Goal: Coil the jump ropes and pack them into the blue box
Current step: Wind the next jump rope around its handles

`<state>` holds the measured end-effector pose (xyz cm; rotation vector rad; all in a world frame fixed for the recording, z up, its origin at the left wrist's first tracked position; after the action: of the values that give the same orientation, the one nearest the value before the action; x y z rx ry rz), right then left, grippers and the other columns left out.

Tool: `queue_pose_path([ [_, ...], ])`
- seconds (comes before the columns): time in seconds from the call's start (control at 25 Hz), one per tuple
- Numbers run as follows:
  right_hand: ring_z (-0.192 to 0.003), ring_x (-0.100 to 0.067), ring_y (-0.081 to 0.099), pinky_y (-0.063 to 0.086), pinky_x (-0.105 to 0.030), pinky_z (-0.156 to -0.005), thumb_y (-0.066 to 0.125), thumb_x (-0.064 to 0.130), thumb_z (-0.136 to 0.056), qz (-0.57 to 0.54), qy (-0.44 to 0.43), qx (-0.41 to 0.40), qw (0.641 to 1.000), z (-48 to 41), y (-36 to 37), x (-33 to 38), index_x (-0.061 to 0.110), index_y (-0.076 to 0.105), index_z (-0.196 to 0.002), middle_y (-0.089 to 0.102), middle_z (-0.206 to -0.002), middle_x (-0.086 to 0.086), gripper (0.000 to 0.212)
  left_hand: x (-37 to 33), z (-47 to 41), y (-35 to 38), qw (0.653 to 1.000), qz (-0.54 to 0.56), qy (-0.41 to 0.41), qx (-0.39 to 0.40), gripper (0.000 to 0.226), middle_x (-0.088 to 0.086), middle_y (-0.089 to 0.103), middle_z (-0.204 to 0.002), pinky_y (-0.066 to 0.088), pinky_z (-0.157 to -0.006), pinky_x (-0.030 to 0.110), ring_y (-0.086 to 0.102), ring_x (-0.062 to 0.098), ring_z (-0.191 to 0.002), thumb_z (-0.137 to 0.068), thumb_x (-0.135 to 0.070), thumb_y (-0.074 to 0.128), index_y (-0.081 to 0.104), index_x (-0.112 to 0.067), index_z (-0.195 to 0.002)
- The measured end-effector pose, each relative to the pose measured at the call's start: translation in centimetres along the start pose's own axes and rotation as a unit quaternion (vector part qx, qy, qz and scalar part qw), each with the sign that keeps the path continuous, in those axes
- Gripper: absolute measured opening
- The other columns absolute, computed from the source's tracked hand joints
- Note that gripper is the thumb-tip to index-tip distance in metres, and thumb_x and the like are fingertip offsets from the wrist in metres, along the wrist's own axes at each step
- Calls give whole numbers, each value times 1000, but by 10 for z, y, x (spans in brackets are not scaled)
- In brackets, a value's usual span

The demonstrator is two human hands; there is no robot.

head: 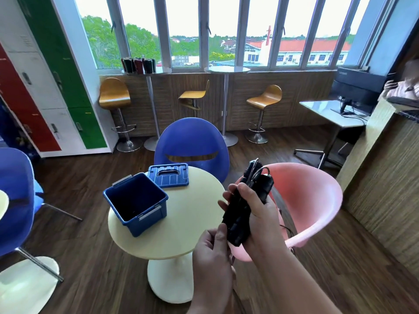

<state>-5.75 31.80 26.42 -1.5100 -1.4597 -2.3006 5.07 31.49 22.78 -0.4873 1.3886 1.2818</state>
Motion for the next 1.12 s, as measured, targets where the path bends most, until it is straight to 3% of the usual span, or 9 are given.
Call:
queue_pose_path([
  [0.2, -74, -32, 73, 62, -50, -82, 59, 0, -94, 42, -25, -19, 999, -9, 4, 12, -2, 61, -107, 72, -88, -17, 13, -3, -1, -8, 990, -101, 97, 26, 30, 2, 50, -52, 30, -46, 27, 37, 11, -43, -91, -35, 64, 62, -11, -73],
  [0.28, -75, -34, 73, 62, -49, -81, 55, 1, -96, 29, -7, -15, 999, -12, 4, 12, -2, 60, -109, 73, -90, -18, 14, -3, -3, -12, 986, -116, 106, 50, 36, 7, 54, -56, 32, -45, 28, 40, 14, -43, -86, -38, 66, 63, -5, -73],
  [0.4, -72, -28, 71, 59, -46, -80, 65, 15, -94, 7, 31, 9, 999, -13, 2, 7, 4, 64, -110, 71, -87, -12, 20, -1, -7, -17, 982, -137, 106, 74, 40, 9, 58, -58, 36, -44, 28, 44, 18, -44, -87, -39, 69, 66, -1, -75],
  [0.52, -76, -26, 68, 55, -46, -93, 75, 22, -86, -22, 46, 22, 998, -17, -3, 5, 9, 68, -106, 69, -88, -10, 25, 3, -11, -23, 981, -134, 87, 106, 30, 11, 51, -57, 31, -44, 27, 40, 16, -44, -88, -36, 69, 73, -7, -79],
  [0.72, -95, -30, 74, 53, -43, -90, 62, 29, -96, -13, 31, 17, 999, -21, -2, 2, 11, 65, -108, 76, -108, -16, 22, 15, -17, -31, 983, -100, 15, 151, 30, 12, 39, -62, 22, -45, 27, 32, 13, -44, -88, -36, 59, 78, -12, -88],
  [0.88, -91, -31, 74, 57, -42, -84, 59, 35, -98, -1, 29, 18, 999, -19, -2, -2, 10, 62, -114, 75, -112, -20, 30, 14, -20, -37, 978, -102, -20, 179, 36, 13, 60, -68, 37, -51, 31, 50, 23, -49, -88, -40, 59, 78, -10, -94],
  [1.04, -99, -35, 74, 60, -44, -86, 57, 29, -101, 16, 21, 43, 999, -14, -2, 1, 8, 60, -117, 73, -119, -23, 27, -5, -28, -41, 976, -84, -39, 195, 49, 18, 73, -96, 53, -69, 46, 68, 36, -75, -86, -48, 60, 69, -12, -118],
  [1.12, -104, -36, 73, 57, -46, -92, 58, 27, -100, 15, 27, 57, 998, -10, 1, -2, 7, 61, -117, 72, -121, -23, 26, -18, -31, -36, 971, -98, -25, 219, 53, 16, 74, -105, 56, -69, 46, 71, 37, -80, -88, -51, 61, 60, -15, -127],
])
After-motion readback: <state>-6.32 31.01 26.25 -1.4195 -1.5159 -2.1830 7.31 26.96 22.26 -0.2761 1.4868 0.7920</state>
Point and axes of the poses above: each hand's wrist, its own z-axis away from the middle knuckle, its own y-axis out of the palm, x = y × z, the point moved 3 cm from there along -z, towards the middle knuckle
